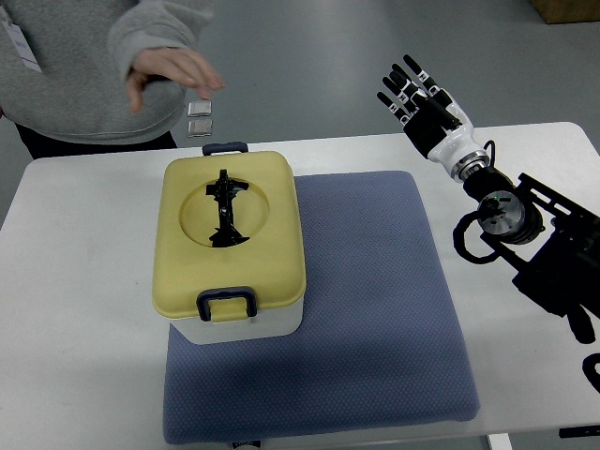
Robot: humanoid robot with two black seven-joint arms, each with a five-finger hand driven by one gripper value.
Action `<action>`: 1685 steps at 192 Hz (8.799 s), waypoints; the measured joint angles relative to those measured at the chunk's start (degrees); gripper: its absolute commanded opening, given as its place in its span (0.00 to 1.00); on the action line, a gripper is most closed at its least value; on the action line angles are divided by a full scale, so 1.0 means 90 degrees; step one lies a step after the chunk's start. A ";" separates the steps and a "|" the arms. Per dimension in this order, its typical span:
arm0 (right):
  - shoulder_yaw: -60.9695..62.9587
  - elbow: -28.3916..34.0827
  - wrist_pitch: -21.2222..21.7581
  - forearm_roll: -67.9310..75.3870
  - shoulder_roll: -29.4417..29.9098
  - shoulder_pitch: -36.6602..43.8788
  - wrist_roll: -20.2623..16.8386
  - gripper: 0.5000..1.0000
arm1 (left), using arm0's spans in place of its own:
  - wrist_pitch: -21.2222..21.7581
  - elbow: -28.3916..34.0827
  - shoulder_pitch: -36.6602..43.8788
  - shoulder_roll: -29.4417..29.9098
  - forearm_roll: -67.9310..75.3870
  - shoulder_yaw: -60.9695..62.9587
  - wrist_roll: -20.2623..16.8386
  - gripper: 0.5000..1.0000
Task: Open white storage box with right hand
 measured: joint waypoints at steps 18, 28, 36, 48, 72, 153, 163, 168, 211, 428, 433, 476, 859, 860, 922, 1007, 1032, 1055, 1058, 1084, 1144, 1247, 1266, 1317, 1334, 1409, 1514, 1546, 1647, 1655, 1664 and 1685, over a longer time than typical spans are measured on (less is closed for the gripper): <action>0.0000 0.0000 0.0000 0.0000 0.0000 -0.0001 0.0000 0.86 | 0.0000 0.0000 0.0001 0.0000 0.0000 0.0000 0.0000 1.00; 0.0000 0.0000 0.0000 0.0000 0.0000 0.0000 0.0000 0.86 | 0.0003 0.0000 0.0001 0.0000 0.0000 0.0000 0.0000 1.00; 0.0001 0.0000 0.0000 0.0000 -0.0001 0.0001 0.0000 0.86 | 0.0012 0.0001 0.0001 0.0000 0.0000 -0.0001 0.0000 1.00; 0.0001 0.0000 0.0000 0.0000 -0.0006 0.0009 0.0000 0.86 | 0.0019 0.0011 0.0000 0.0000 -0.0001 -0.0006 0.0000 1.00; 0.0000 0.0000 0.0024 -0.0004 -0.0017 0.0054 -0.0010 0.86 | 0.0020 0.0017 -0.0002 0.0000 -0.0008 -0.0010 0.0000 1.00; -0.0156 0.0103 0.0743 -0.2670 -0.0324 0.0998 -0.0452 0.86 | -0.0015 0.0018 -0.0021 0.0000 -0.0010 -0.0010 0.0000 1.00; -0.0597 0.0118 0.0866 -0.3064 -0.0485 0.1433 -0.0462 0.86 | -0.0019 0.0018 -0.0020 0.0000 -0.0010 -0.0010 0.0001 1.00; -0.0916 0.0131 0.0907 -0.3211 -0.0564 0.1697 -0.0460 0.86 | -0.0022 0.0018 -0.0021 0.0000 -0.0010 -0.0010 0.0001 1.00; -0.4221 0.0397 0.1128 -0.4278 -0.0969 0.4174 -0.0391 0.86 | -0.0028 0.0018 -0.0020 0.0000 -0.0010 -0.0010 0.0001 1.00; -0.5616 0.1427 -0.0288 -0.8795 -0.0428 0.5453 0.1630 0.86 | -0.0020 0.0063 -0.0013 0.0000 -0.0008 -0.0022 0.0000 1.00; -0.5620 0.1426 -0.0322 -0.8801 -0.0411 0.5414 0.1630 0.86 | -0.0020 0.0063 -0.0012 0.0000 -0.0009 -0.0022 0.0000 1.00; -0.5625 0.1415 -0.0627 -0.8855 -0.0318 0.5173 0.1628 0.86 | -0.0020 0.0074 -0.0010 0.0000 -0.0010 -0.0029 0.0000 1.00; -0.5713 0.1898 -0.1177 -0.8740 -0.1044 0.5528 0.1776 0.00 | -0.0021 0.0078 -0.0010 0.0000 -0.0008 -0.0028 0.0000 1.00; -0.5713 0.1906 -0.1174 -0.8740 -0.1060 0.5528 0.1776 0.00 | -0.0021 0.0078 -0.0010 0.0000 -0.0008 -0.0028 0.0000 1.00; -0.5706 0.2136 -0.1124 -0.8744 -0.1990 0.5536 0.1863 0.00 | -0.0021 0.0065 -0.0011 0.0000 -0.0008 -0.0002 0.0000 1.00; -0.5912 0.2139 -0.0956 -0.8891 -0.3204 0.4965 0.1867 0.00 | -0.0030 0.0039 -0.0012 0.0000 -0.0009 0.0000 0.0010 1.00; -0.6157 0.2114 -0.0972 -0.8959 -0.3481 0.4709 0.1867 0.00 | -0.0030 0.0049 -0.0011 0.0000 -0.0009 0.0000 0.0010 1.00; -0.6295 0.2060 -0.1016 -0.8982 -0.3689 0.4411 0.1867 0.00 | -0.0030 0.0050 -0.0011 0.0000 -0.0009 -0.0002 0.0010 1.00; -0.6301 0.2052 -0.1023 -0.8987 -0.3708 0.4363 0.1867 0.00 | -0.0030 0.0047 -0.0011 0.0000 -0.0009 -0.0002 0.0010 1.00; -0.6314 0.2009 -0.1202 -0.9032 -0.3793 0.3958 0.1867 0.00 | -0.0030 0.0017 -0.0011 0.0000 -0.0009 0.0004 0.0010 1.00; -0.6312 0.1701 -0.1843 -0.9157 -0.3447 0.3031 0.1867 0.00 | -0.0030 0.0043 -0.0013 0.0000 -0.0004 0.0006 0.0010 1.00; -0.6278 0.1792 -0.2652 -0.9133 -0.2892 0.2638 0.1867 0.00 | -0.0030 0.0057 -0.0013 0.0000 -0.0006 0.0000 0.0010 1.00; -0.6278 0.1803 -0.2781 -0.9134 -0.2732 0.2609 0.1867 0.00 | -0.0030 0.0058 -0.0011 0.0000 -0.0007 0.0000 0.0010 1.00; -0.6278 0.1835 -0.2928 -0.9140 -0.2324 0.2526 0.1867 0.00 | -0.0030 0.0068 -0.0011 0.0000 -0.0009 -0.0016 0.0010 1.00; -0.6278 0.1809 -0.2934 -0.9147 -0.2252 0.2440 0.1867 0.00 | -0.0030 0.0068 -0.0011 0.0000 -0.0010 -0.0016 0.0010 1.00; -0.6242 0.1687 -0.3018 -0.9121 -0.2273 0.2237 0.1867 0.86 | -0.0030 0.0066 -0.0011 0.0000 -0.0009 0.0004 0.0010 1.00; -0.5070 0.0868 -0.1829 -0.6485 -0.2534 0.2252 0.1867 0.86 | -0.0030 0.0012 -0.0010 0.0000 0.0000 0.0025 0.0018 1.00; -0.4164 0.0528 -0.0926 -0.4148 -0.2420 0.2075 0.1479 0.86 | -0.0030 0.0009 -0.0012 0.0000 0.0002 0.0027 0.0018 1.00; -0.2141 -0.0093 -0.0511 0.1673 -0.1092 0.1016 -0.0459 0.86 | -0.0031 0.0001 -0.0011 0.0000 0.0005 0.0001 0.0020 1.00; -0.1882 -0.0112 -0.0410 0.1652 -0.1014 0.0886 -0.0459 0.86 | -0.0033 0.0004 -0.0013 0.0000 0.0004 0.0001 0.0020 1.00; -0.1655 -0.0138 -0.0220 0.1601 -0.0962 0.0729 -0.0459 0.86 | -0.0035 0.0007 -0.0013 0.0000 0.0002 0.0000 0.0020 1.00; -0.1452 -0.0323 0.0311 0.1345 -0.0905 0.0535 -0.0460 0.86 | -0.0039 0.0005 -0.0011 0.0000 0.0000 0.0004 0.0020 1.00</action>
